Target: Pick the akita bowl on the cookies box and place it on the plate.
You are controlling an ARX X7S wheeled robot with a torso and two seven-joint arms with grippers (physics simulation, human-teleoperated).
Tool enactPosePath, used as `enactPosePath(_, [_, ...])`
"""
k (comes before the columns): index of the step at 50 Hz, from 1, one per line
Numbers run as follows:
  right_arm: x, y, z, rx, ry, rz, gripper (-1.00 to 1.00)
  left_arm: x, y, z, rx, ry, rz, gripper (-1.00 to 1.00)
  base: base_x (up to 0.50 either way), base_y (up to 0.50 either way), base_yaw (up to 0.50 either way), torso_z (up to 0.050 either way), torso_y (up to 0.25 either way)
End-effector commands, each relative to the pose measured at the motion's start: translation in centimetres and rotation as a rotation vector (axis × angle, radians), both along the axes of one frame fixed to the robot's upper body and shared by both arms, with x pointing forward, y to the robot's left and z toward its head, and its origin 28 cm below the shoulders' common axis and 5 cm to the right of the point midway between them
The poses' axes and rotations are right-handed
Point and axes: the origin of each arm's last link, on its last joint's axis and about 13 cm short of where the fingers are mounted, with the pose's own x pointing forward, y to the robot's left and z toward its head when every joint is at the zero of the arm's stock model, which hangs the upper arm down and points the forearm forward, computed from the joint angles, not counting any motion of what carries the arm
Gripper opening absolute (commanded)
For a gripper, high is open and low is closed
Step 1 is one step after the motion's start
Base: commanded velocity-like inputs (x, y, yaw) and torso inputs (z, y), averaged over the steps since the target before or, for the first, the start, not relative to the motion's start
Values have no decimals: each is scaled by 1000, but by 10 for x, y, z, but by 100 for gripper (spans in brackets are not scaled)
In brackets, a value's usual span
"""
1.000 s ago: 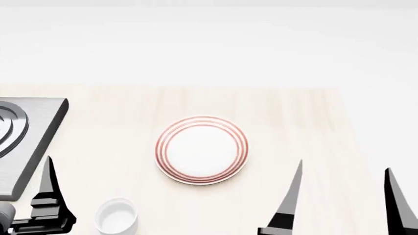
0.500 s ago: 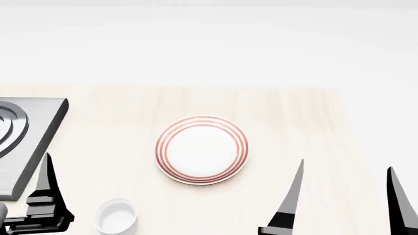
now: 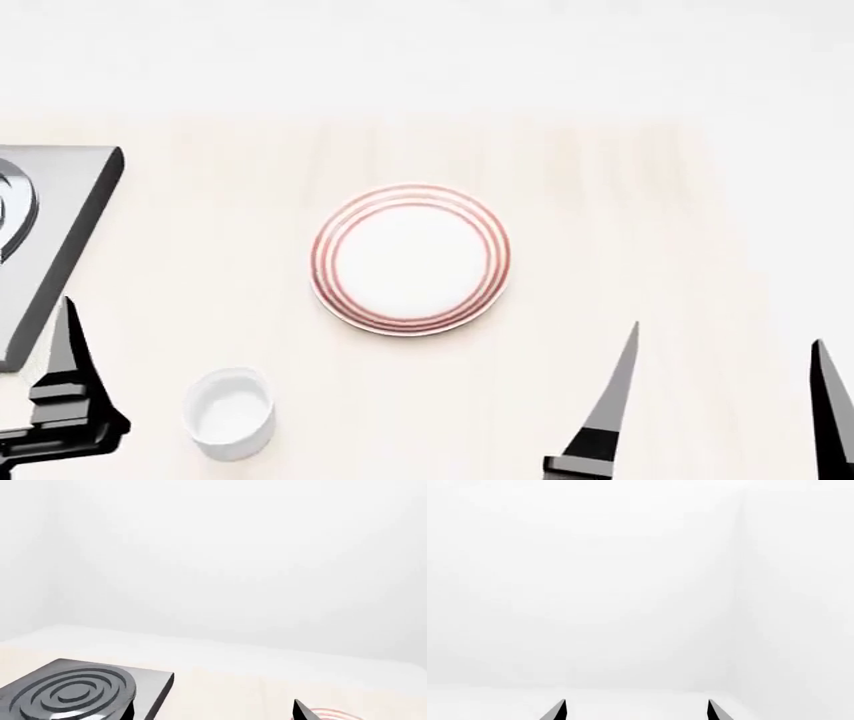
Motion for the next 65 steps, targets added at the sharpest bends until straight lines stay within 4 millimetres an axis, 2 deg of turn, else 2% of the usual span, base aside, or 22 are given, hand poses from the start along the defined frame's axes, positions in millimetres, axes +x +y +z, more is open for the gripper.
enactPosePath(1, [1,-3,0,-13,9,-5,100,0,2,2,3,-37,12,100,0,0,0,14,-250])
enactPosePath(33, [1,-3,0,-22,20,2,100,0,2,0,21,-31,22,100,0,0,0,15,-250])
enactPosePath(43, [3,-4,0,-11,50,20,100,2,1,2,53,-4,44,100,0,0,0,0,-6])
enactPosePath(50, [4,-7,12,-27,92,47,100,5,3,13,81,34,-18,100,0,0,0,0,0])
enactPosePath(56, [3,-8,25,-64,119,62,100,11,6,37,96,22,-94,100,0,0,0,0,0])
enactPosePath(61, [4,-6,34,-112,148,121,100,17,5,47,122,-9,-120,100,0,0,0,0,0])
enactPosePath(65, [2,-6,50,-145,152,159,100,25,5,53,144,-3,-149,100,0,0,0,0,0])
